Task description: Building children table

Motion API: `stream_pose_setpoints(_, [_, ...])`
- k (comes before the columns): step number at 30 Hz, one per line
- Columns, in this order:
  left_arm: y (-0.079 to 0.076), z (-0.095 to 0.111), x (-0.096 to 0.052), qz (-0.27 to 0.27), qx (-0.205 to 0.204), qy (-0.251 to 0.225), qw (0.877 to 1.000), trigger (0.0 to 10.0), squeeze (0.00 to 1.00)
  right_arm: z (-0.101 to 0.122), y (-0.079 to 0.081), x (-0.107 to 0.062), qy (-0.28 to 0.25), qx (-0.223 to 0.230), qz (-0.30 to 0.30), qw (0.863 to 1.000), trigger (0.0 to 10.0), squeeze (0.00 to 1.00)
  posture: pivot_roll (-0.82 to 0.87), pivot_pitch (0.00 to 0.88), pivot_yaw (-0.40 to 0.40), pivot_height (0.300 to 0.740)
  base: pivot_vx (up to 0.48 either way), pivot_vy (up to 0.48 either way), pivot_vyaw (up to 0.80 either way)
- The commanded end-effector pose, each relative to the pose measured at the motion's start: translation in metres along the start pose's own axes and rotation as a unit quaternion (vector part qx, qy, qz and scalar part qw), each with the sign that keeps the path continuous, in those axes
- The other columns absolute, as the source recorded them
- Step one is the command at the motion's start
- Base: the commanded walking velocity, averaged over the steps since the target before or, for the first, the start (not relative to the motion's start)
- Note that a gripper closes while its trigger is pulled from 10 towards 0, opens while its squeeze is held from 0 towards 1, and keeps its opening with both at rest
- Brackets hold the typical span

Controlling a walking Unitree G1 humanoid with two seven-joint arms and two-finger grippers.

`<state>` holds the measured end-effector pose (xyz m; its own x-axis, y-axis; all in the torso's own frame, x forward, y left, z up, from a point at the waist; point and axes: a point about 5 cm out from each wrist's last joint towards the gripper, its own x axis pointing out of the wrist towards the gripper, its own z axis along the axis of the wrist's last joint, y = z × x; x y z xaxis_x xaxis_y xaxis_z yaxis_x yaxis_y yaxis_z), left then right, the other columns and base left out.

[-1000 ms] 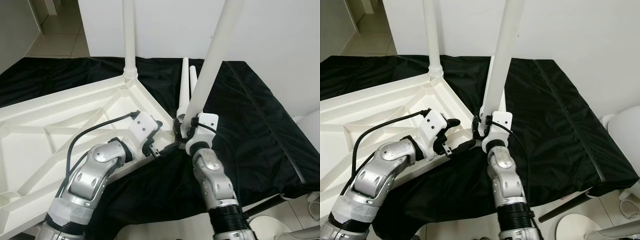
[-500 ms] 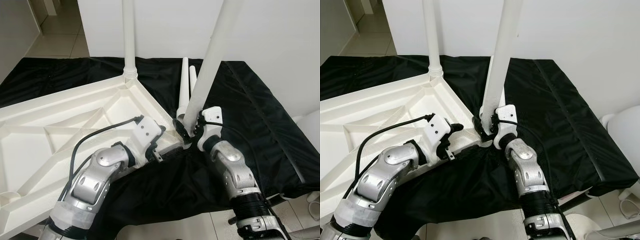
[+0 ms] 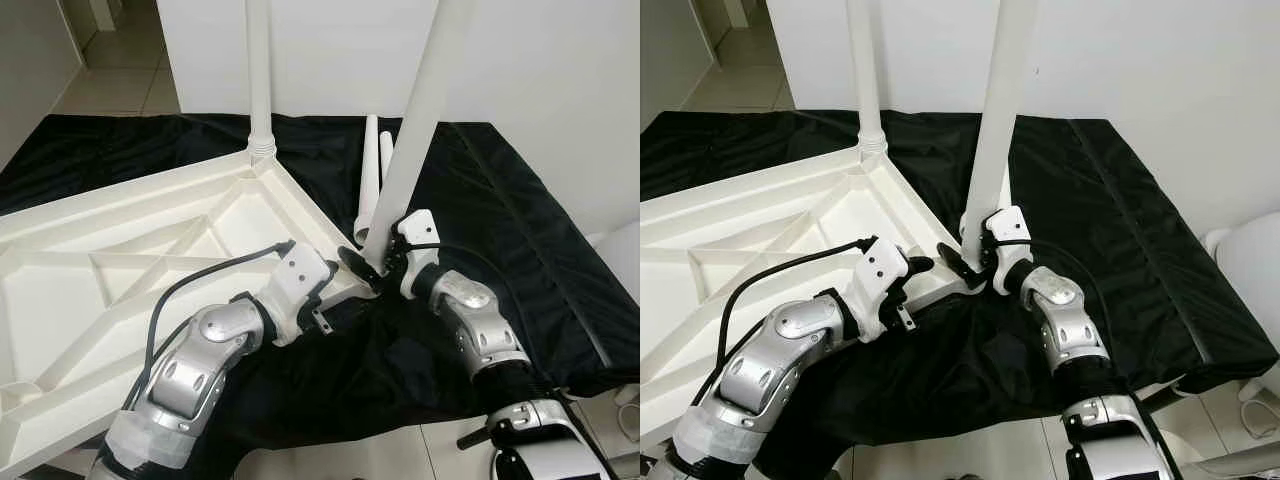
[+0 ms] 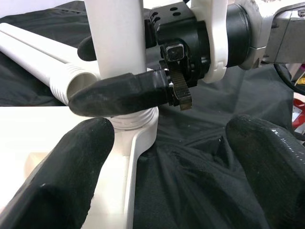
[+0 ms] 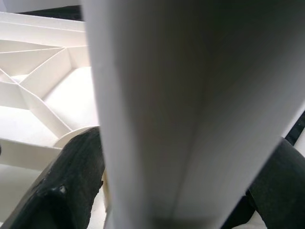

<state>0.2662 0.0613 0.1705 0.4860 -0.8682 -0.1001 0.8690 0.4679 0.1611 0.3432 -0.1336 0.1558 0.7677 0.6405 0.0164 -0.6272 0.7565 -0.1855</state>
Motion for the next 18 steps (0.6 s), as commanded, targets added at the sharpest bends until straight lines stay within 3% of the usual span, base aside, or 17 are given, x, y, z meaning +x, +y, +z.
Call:
stream_pose_setpoints(1, [0.0012,-0.0013,0.0002,0.023,0.001,0.006,1.0,10.0,0.0,-0.0016,-0.0013,0.0009,0.004,-0.003,0.007,1.0,4.4,0.0,0.07,0.068,-0.058,0.74,0.0,0.0,0.0])
stream_pose_setpoints(2, [0.0012,-0.0013,0.0002,0.023,0.001,0.006,1.0,10.0,0.0,-0.0016,-0.0013,0.0009,0.004,-0.003,0.007,1.0,4.4,0.0,0.07,0.068,-0.058,0.74,0.0,0.0,0.0])
stream_pose_setpoints(3, [0.0006,-0.0017,-0.0004,0.022,0.001,0.007,1.0,10.0,0.0,-0.003,-0.0015,0.0005,0.006,-0.002,0.009,1.0,0.2,0.0,0.07,0.07,-0.057,0.74,0.0,0.0,0.0])
stream_pose_setpoints(16, [-0.0025,-0.002,0.0007,0.016,-0.002,0.007,1.0,10.0,0.0,-0.0107,0.0,-0.0034,0.007,0.011,0.011,1.0,0.0,0.0,0.06,0.074,-0.054,0.74,0.0,0.0,0.0])
stream_pose_setpoints(17, [-0.0027,-0.002,0.0008,0.016,-0.002,0.007,1.0,10.0,0.0,-0.0112,-0.0001,-0.0035,0.009,0.017,0.001,1.0,10.0,0.0,0.06,0.075,-0.056,0.74,0.0,0.0,0.0])
stream_pose_setpoints(18, [-0.0027,-0.002,0.0008,0.016,-0.002,0.007,1.0,10.0,0.0,-0.0112,-0.0001,-0.0035,0.009,0.017,0.001,1.0,10.0,0.0,0.06,0.075,-0.056,0.74,0.0,0.0,0.0])
